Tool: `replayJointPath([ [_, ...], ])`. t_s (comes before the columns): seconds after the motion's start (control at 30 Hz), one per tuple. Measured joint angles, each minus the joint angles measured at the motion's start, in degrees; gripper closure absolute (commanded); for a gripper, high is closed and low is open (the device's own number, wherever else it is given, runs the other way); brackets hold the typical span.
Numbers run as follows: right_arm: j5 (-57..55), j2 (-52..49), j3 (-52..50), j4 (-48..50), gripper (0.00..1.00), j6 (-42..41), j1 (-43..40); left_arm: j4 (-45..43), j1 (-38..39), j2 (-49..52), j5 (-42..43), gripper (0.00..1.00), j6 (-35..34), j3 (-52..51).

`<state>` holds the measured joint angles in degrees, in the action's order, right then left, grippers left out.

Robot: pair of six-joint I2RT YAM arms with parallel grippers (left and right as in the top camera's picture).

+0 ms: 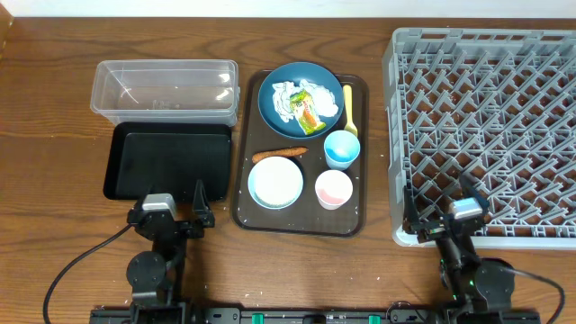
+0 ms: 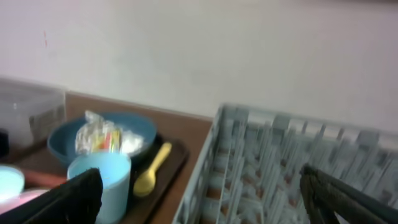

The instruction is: Sort waste into correct bins and load items into the dishwasher rack

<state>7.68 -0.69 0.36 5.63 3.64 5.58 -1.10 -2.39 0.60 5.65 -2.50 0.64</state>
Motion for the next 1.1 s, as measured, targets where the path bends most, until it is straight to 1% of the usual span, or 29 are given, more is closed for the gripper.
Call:
replayJointPath([
  [0.17,-3.5,0.1,0.0,9.2,0.01,0.4,0.0,-6.1,0.1,0.0,0.5,0.05,0.0,0.1],
  [0.27,-5.0,-0.2,0.3,10.3,0.01,1.4,0.0,-6.3,0.1,1.0,0.6,0.05,0.0,1.6],
  [0.4,-6.2,-3.1,3.8,10.3,0.01,4.0,-0.2,-6.3,0.1,6.6,0.7,0.05,0.0,8.6],
  [0.5,-6.5,-7.5,9.3,10.0,0.01,6.3,-0.7,-5.2,0.1,14.5,2.2,0.05,1.2,16.9],
  [0.63,-6.7,-14.8,18.2,5.9,0.01,7.8,-0.9,2.9,0.3,28.7,4.8,0.05,3.1,31.4],
  [0.73,-6.8,-20.8,24.9,1.3,0.01,8.3,-0.9,11.7,1.5,41.6,5.6,0.05,4.1,44.7],
  [0.8,-6.9,-25.7,30.7,-3.8,0.01,8.5,-0.9,17.8,3.0,51.4,6.0,0.05,4.5,55.5],
  [0.83,-7.0,-26.8,31.9,-4.7,0.01,8.5,-0.9,18.9,3.8,54.1,6.1,0.05,4.7,58.5],
  [0.9,-7.1,-31.4,37.7,-11.2,0.01,8.5,-0.9,25.6,5.9,63.1,6.0,0.05,5.8,68.7],
  [1.1,-7.1,-41.7,49.2,-23.4,0.01,8.4,-0.9,39.9,12.3,85.4,3.6,0.05,7.2,94.2],
])
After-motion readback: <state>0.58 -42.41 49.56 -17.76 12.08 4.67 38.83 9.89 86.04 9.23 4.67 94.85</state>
